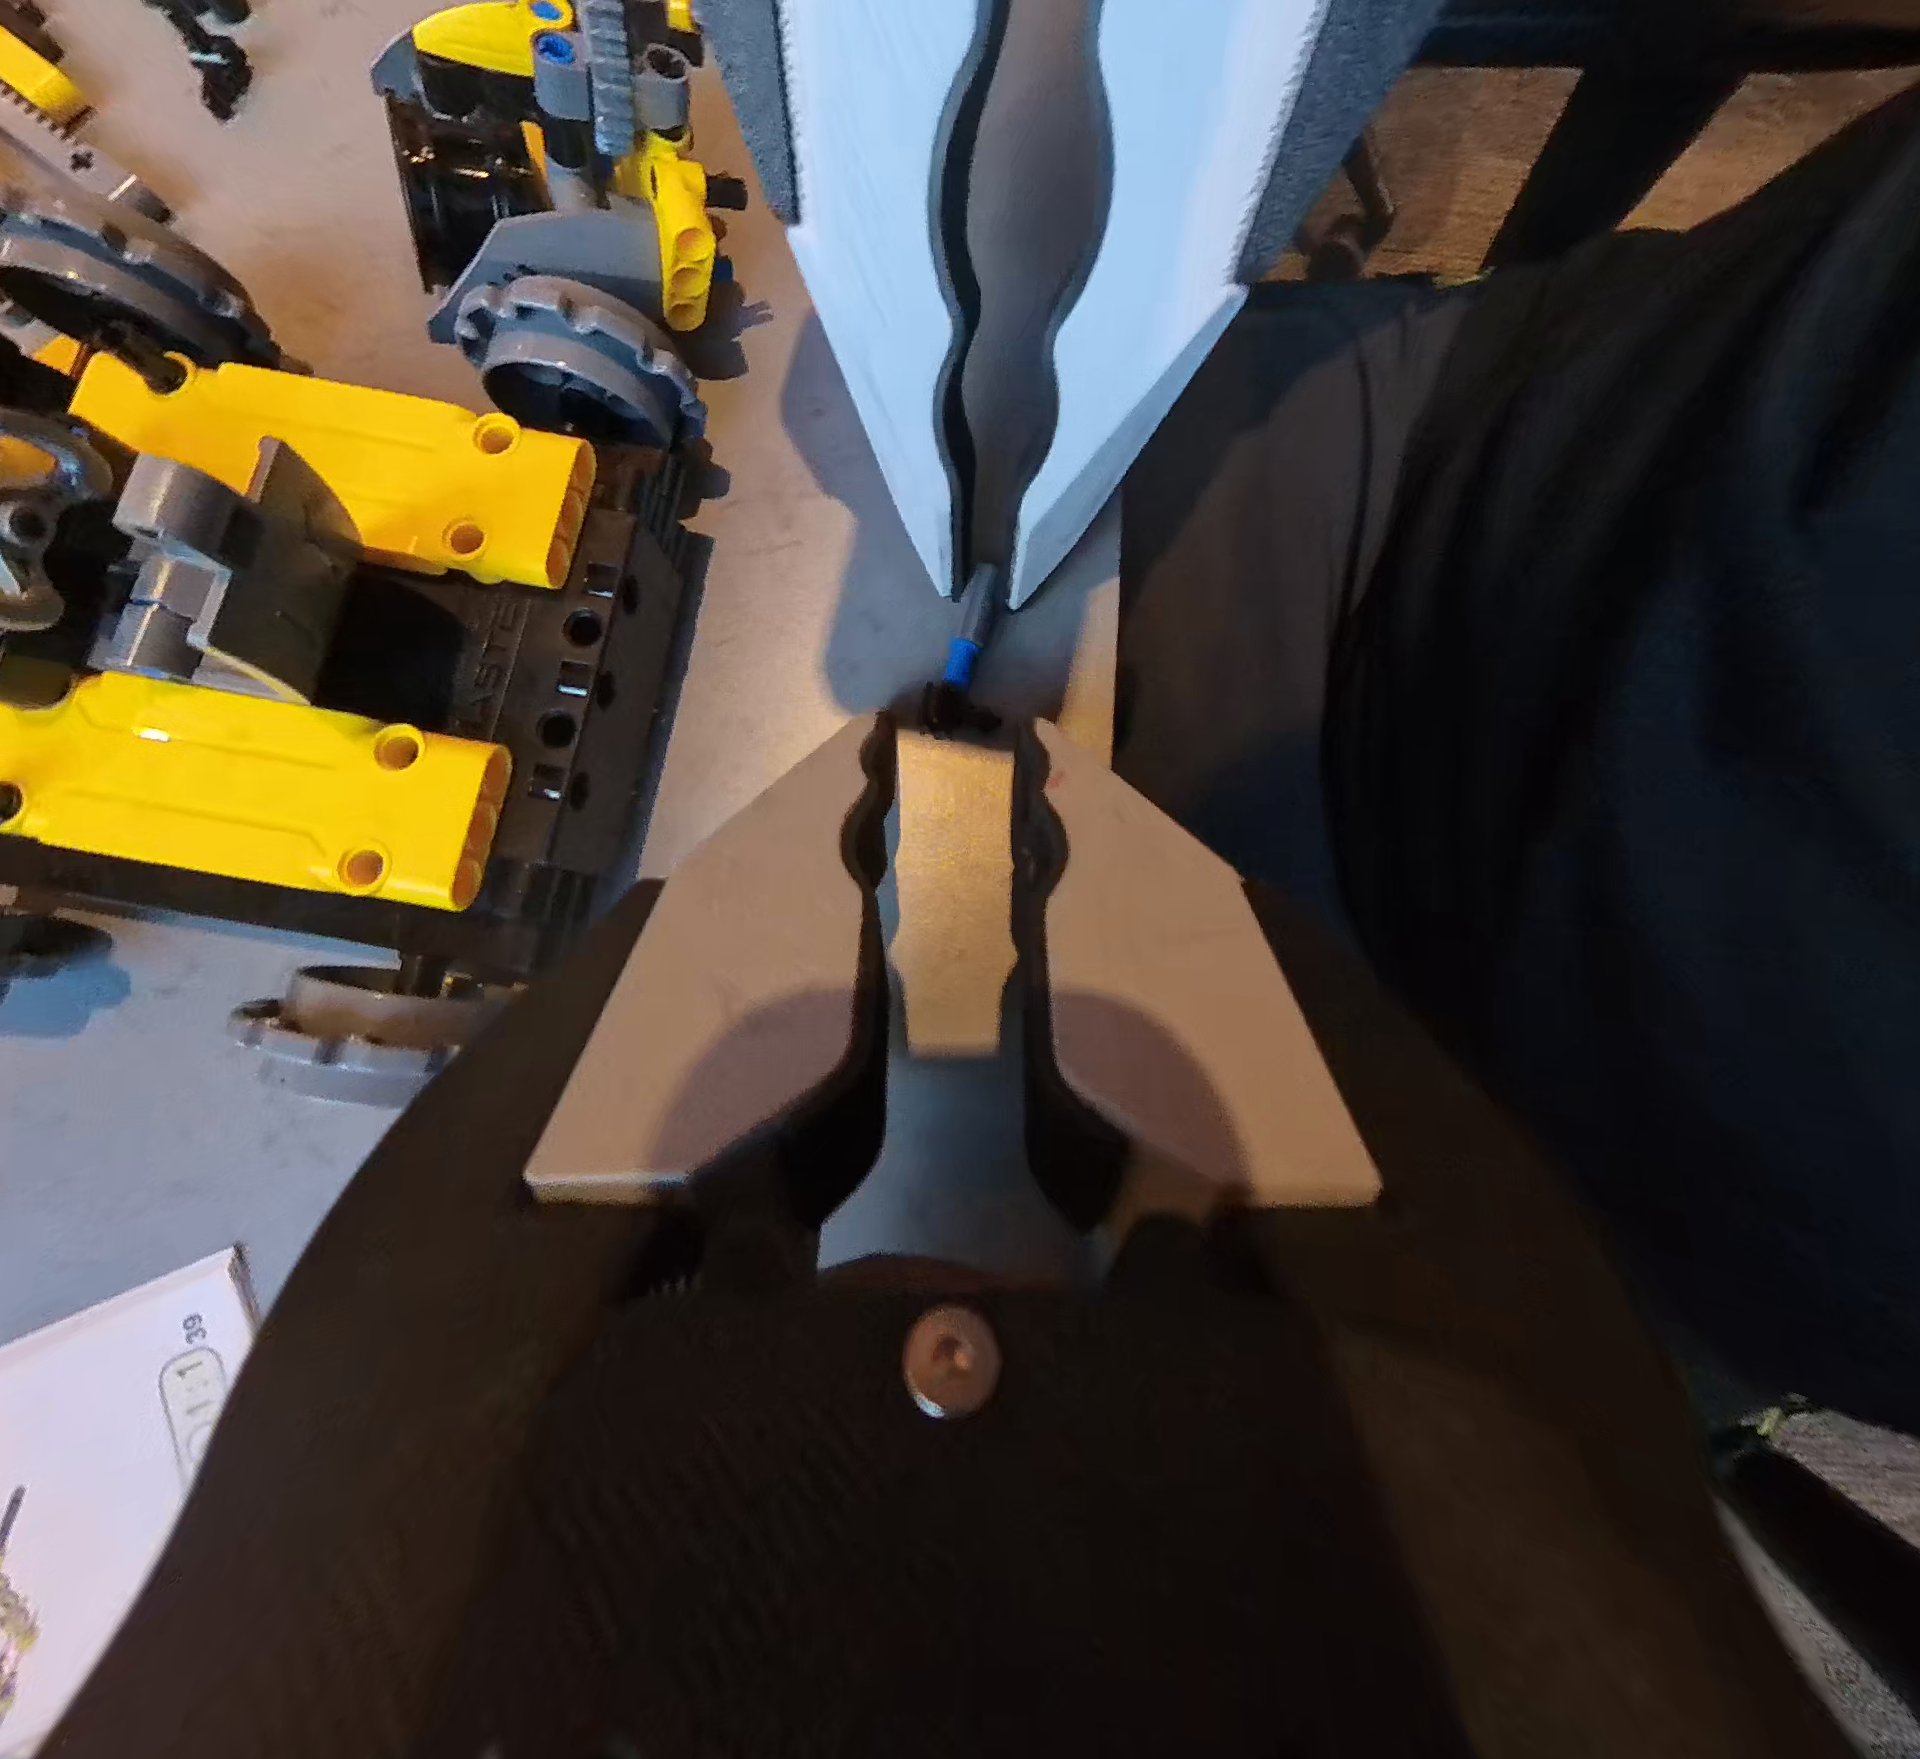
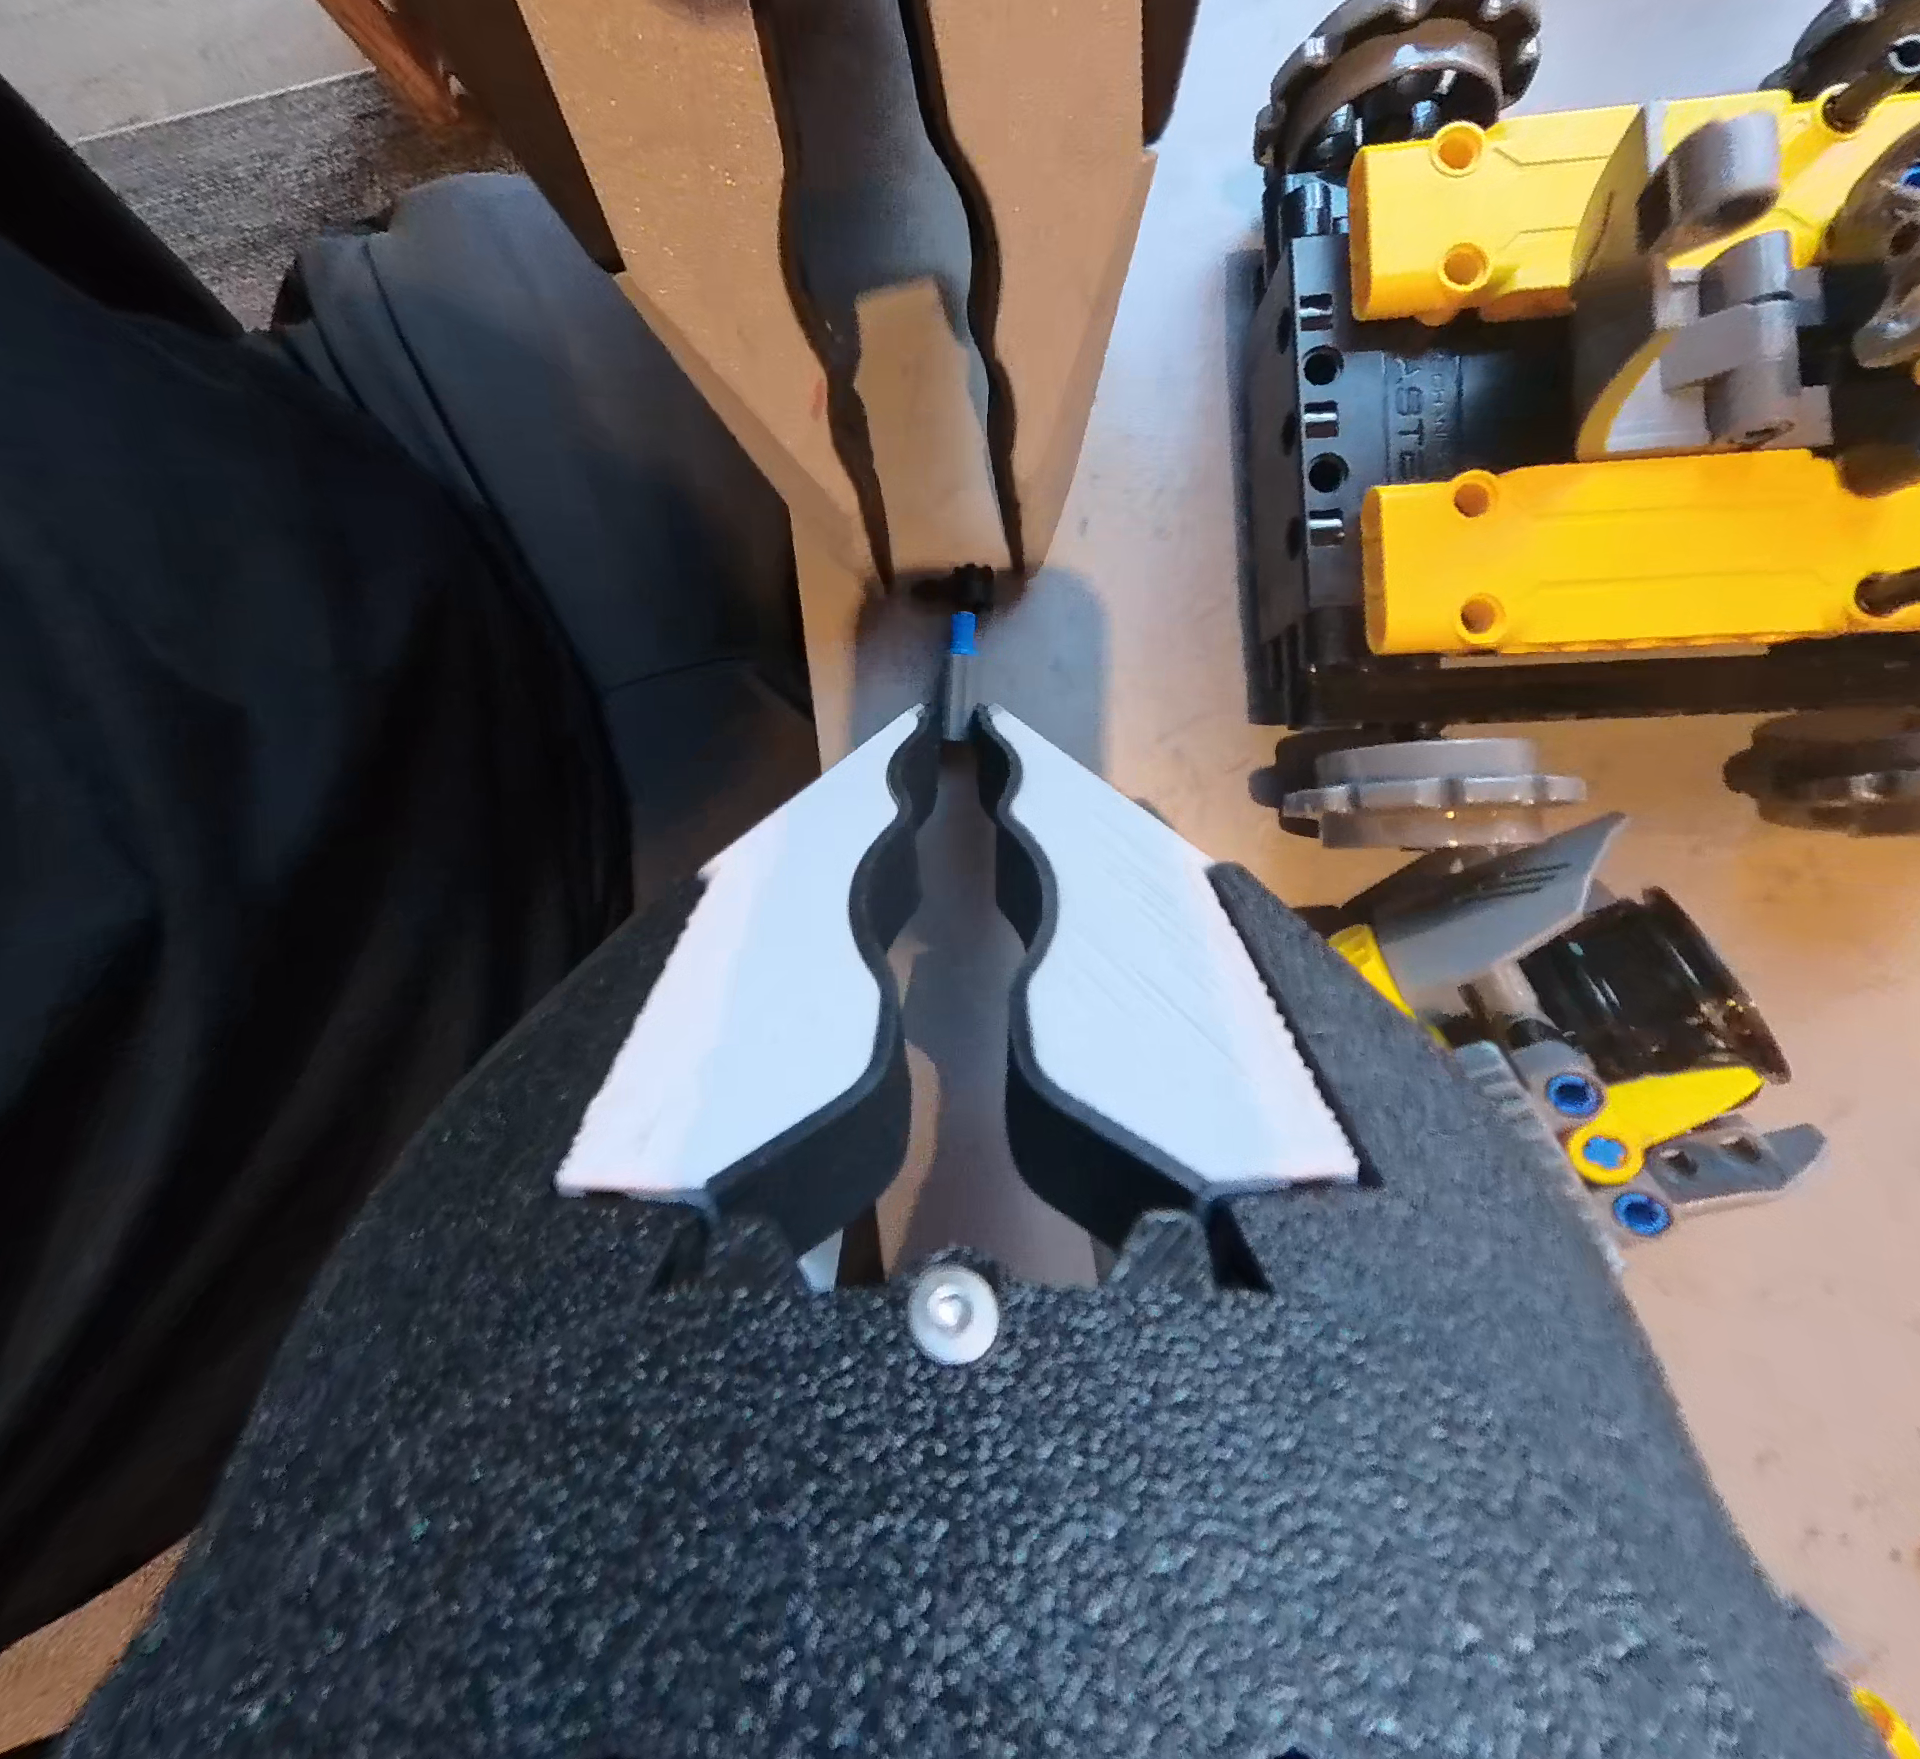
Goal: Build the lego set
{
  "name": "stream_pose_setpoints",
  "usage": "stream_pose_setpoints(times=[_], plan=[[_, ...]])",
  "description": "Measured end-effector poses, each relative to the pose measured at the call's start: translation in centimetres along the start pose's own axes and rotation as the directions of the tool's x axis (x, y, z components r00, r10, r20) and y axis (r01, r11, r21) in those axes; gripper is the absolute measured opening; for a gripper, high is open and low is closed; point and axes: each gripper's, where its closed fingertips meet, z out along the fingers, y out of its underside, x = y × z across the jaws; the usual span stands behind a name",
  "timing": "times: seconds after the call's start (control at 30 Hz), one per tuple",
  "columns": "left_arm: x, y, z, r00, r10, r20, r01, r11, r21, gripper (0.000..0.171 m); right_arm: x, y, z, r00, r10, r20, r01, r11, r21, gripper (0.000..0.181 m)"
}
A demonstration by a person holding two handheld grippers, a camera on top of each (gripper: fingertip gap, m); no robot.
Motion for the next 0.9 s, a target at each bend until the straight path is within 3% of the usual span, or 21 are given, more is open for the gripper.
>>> stream_pose_setpoints(times=[0.37, 0.9], plan=[[0.21, -0.28, 0.34, 0.997, 0.053, -0.047, -0.051, 0.998, 0.043, 0.014, 0.15, -0.03, 0.01, 0.999, 0.022, 0.045, -0.02, 0.998, -0.051, 0.006], [0.35, -0.24, 0.22, 0.993, 0.114, 0.038, -0.116, 0.991, 0.065, 0.014, -0.2, -0.16, -0.09, 0.992, 0.046, 0.116, -0.021, 0.977, -0.211, 0.006]])
